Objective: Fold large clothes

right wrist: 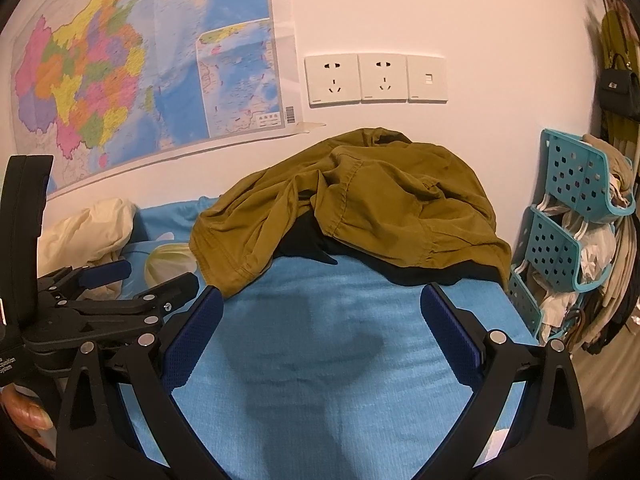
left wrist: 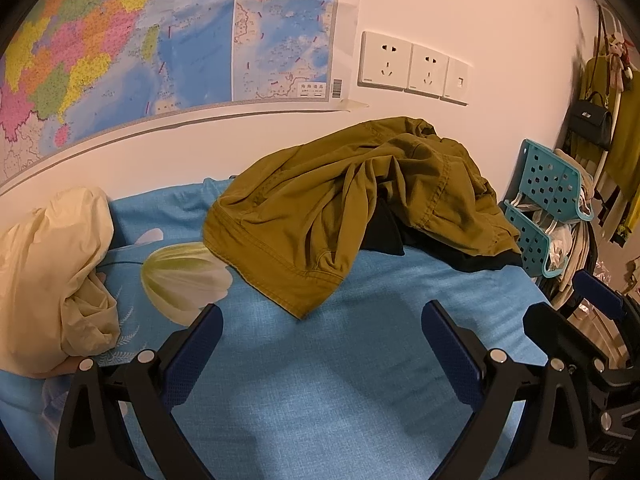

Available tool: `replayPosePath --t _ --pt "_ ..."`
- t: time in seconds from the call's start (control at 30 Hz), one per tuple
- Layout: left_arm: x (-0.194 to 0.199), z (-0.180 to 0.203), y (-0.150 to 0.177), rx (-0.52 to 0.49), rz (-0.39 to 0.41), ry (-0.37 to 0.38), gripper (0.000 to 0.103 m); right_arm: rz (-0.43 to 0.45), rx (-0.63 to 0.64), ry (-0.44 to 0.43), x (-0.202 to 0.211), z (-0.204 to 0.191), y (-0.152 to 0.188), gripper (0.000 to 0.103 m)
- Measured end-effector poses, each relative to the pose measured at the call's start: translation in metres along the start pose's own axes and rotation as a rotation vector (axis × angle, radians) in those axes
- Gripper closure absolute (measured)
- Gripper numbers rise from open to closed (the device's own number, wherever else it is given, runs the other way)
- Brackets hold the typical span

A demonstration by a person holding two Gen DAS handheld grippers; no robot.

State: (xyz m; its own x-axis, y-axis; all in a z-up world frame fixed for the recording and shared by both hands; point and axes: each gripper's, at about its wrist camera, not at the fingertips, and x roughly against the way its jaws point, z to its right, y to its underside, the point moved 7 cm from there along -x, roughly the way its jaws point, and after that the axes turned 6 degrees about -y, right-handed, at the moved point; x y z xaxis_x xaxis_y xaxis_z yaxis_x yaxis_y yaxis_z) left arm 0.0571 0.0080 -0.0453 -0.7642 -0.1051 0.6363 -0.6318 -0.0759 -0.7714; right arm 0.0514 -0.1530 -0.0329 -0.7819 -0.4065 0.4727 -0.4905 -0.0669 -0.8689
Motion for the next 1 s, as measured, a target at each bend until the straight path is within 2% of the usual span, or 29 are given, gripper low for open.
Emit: replayPosePath --t 1.0 --pt "-0.016 -0.007 -0.002 0.005 -0.028 -0.013 0.007 -0.016 0.029 -0.021 -0.016 -0.004 -0.008 0.005"
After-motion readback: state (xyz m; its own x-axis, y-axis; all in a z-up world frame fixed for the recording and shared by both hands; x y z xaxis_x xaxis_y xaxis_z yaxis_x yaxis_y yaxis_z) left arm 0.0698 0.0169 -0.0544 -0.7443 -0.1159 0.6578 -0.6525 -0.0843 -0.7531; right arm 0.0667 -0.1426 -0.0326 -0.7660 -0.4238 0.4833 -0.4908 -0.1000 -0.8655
